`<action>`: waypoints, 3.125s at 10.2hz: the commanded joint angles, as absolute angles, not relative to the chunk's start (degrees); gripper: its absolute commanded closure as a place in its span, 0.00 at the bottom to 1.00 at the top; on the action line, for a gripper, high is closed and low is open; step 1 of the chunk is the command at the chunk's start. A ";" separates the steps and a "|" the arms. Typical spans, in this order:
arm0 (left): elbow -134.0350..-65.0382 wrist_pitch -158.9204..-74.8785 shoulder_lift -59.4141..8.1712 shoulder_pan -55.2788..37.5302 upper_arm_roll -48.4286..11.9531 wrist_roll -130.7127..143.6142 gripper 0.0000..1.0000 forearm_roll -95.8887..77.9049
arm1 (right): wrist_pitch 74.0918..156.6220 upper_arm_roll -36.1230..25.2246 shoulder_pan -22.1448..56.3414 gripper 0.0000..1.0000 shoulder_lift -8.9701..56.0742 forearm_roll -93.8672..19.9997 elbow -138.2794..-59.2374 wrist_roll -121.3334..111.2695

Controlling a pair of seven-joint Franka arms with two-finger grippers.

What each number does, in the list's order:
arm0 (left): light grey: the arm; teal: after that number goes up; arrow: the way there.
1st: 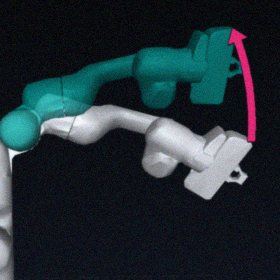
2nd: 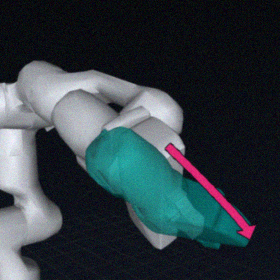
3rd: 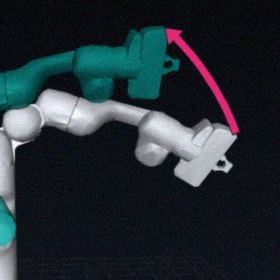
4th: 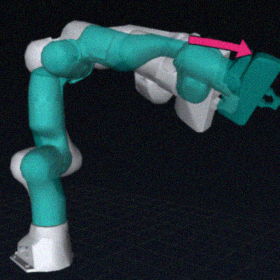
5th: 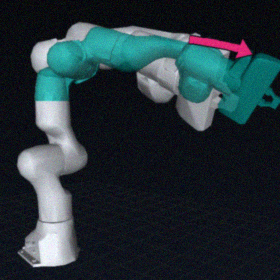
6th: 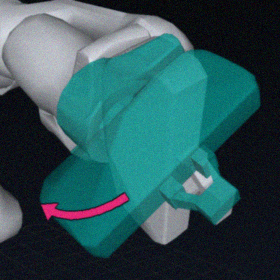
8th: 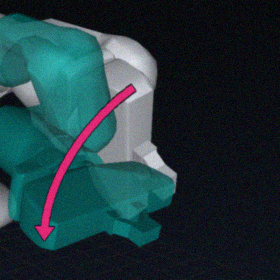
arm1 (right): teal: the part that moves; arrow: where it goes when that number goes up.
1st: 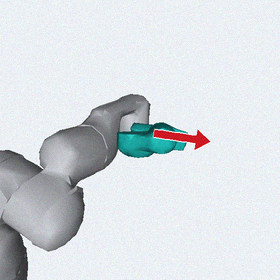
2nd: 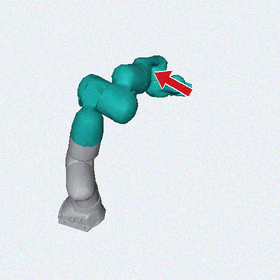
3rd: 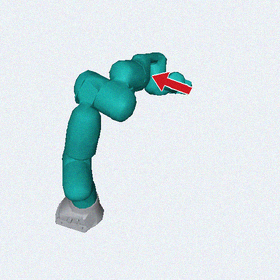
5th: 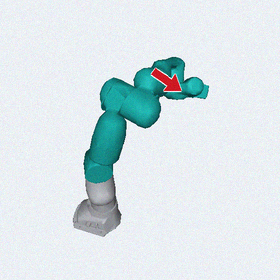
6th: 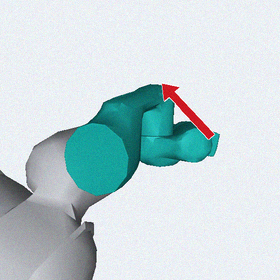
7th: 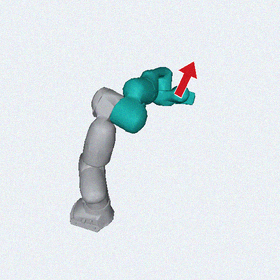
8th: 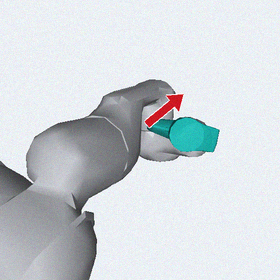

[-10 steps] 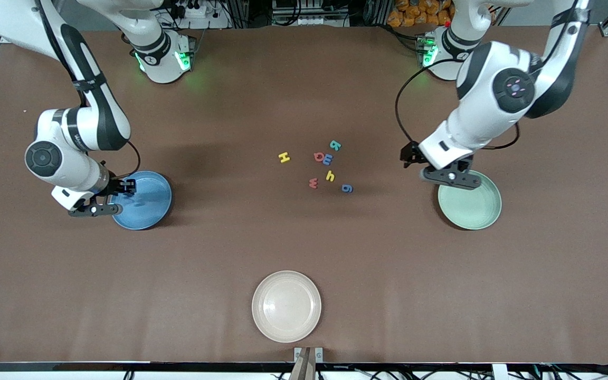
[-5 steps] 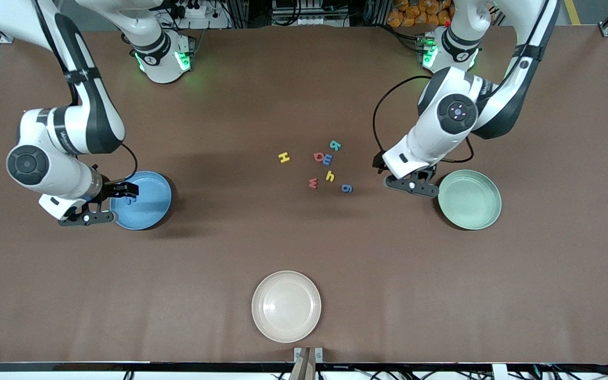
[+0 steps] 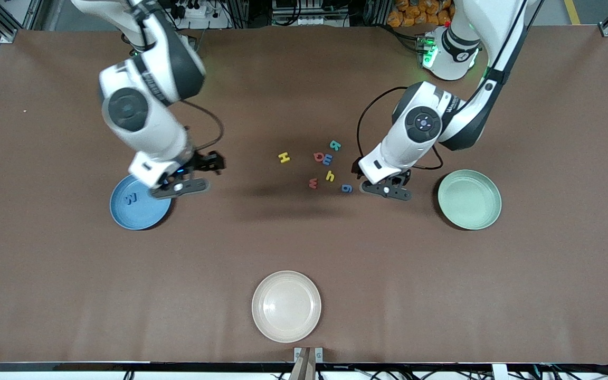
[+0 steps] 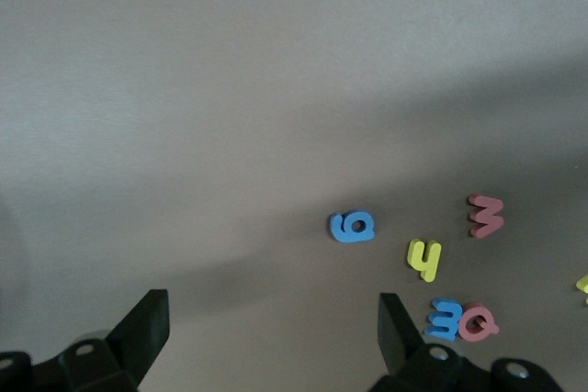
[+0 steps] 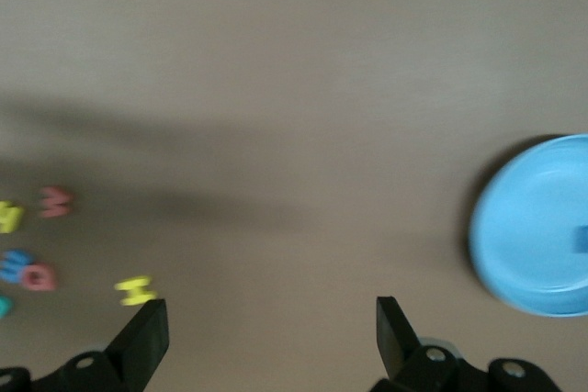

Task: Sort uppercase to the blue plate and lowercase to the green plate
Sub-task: 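Release the W on the blue plate while the left gripper reaches the letters, then grasp the yellow H with the right gripper while the left gripper lowers, then place the yellow H on the blue plate while the left gripper grasps the blue 6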

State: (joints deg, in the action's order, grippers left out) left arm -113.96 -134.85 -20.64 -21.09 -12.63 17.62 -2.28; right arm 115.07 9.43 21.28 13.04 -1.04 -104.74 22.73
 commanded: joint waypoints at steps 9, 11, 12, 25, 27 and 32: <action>-112.68 -139.83 -25.92 -23.89 -12.57 24.50 0.00 3.95 | 145.98 14.06 34.71 0.11 26.71 12.62 -117.69 44.44; -111.28 -140.54 -28.55 -25.57 -12.48 29.51 0.00 7.01 | 149.14 14.06 35.33 0.16 29.17 13.80 -117.77 46.49; -111.01 -142.02 -29.78 -26.19 -12.48 32.14 0.00 8.95 | 149.24 14.06 35.42 0.17 29.79 14.06 -117.69 46.49; -112.94 -148.45 -34.72 -28.04 -12.13 37.18 0.00 12.57 | 147.94 14.15 31.66 1.00 26.48 17.67 -119.53 47.29; -113.55 -148.45 -34.72 -27.95 -12.22 37.18 0.00 14.40 | 144.07 14.41 25.26 1.00 22.17 16.62 -119.62 43.45; -112.94 -148.36 -34.72 -28.12 -12.30 37.44 0.05 14.59 | 132.82 13.02 5.30 1.00 16.70 8.17 -118.31 14.73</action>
